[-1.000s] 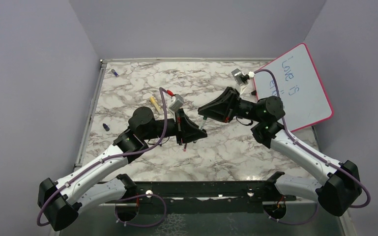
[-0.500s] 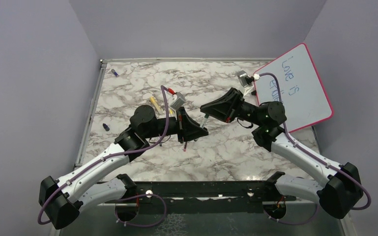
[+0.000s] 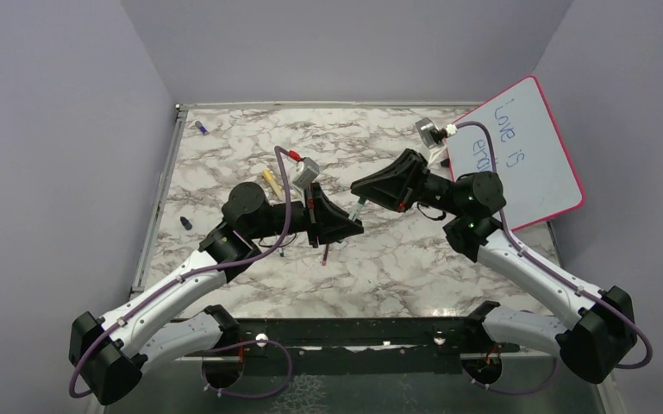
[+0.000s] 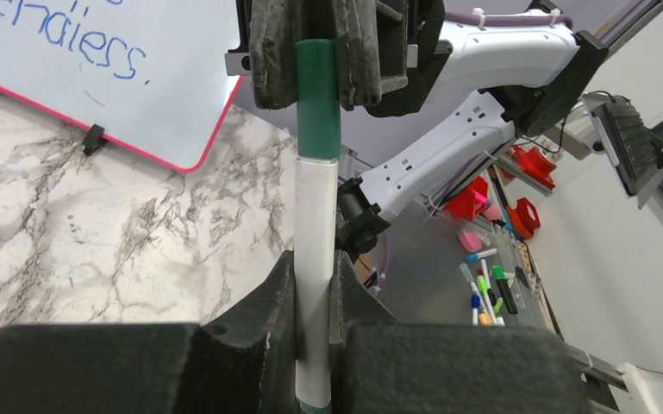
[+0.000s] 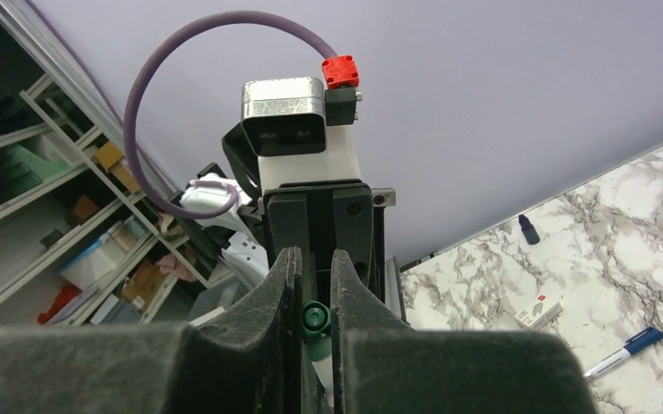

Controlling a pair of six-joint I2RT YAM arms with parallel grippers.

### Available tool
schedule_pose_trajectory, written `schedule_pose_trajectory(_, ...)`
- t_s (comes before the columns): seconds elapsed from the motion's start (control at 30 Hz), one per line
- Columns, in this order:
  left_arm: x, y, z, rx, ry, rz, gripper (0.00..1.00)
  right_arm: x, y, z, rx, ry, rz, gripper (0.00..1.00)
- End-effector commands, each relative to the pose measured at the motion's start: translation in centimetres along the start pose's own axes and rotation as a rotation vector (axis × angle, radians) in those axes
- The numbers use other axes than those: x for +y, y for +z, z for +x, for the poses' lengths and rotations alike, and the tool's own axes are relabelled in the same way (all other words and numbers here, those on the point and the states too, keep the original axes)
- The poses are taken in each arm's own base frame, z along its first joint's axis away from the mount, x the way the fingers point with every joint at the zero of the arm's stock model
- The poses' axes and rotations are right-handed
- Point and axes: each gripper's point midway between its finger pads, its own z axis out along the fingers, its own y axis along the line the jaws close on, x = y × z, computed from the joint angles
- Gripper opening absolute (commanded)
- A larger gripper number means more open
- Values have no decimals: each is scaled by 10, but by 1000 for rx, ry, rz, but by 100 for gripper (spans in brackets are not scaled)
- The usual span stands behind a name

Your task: Insert the pens into the pen caps

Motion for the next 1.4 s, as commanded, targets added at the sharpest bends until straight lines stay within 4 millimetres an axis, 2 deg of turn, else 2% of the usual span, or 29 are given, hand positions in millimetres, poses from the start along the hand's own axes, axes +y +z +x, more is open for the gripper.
schedule_pose_trajectory(0.0,-19,-29,-159,-559,233,-86,0,46,-45,107,563,289,-229,1)
schedule_pose_trajectory(0.3,-12,-25,-170,-572,251,-101,0,43,-49,116,595,347,-219,1)
schedule_pose_trajectory(0.53,-12,-25,-193,-582,284,-95,0,38,-56,135,652,384,-193,1)
schedule_pose_trajectory(0.67,-15,-18,-202,-571,300,-71,0,29,-57,146,669,385,-149,1)
schedule_pose_trajectory(0.8,-23,-17,-212,-580,323,-50,0,9,-59,159,675,371,-64,1)
schedule_pose_trajectory(0.93,-23,-17,-209,-572,319,-47,0,8,-54,153,646,324,-53,1)
schedule_pose_trajectory(1.03,-19,-16,-188,-518,303,-29,0,7,-44,137,577,259,-15,2)
schedule_pose_trajectory(1.1,-9,-12,-162,-448,268,-17,0,1,-35,121,500,200,44,6)
schedule_pose_trajectory(1.23,17,-7,-93,-273,153,5,0,-17,-17,78,313,72,200,11)
schedule_pose_trajectory(1.37,50,-11,-22,-131,-2,-41,0,-26,-1,35,184,-7,301,14)
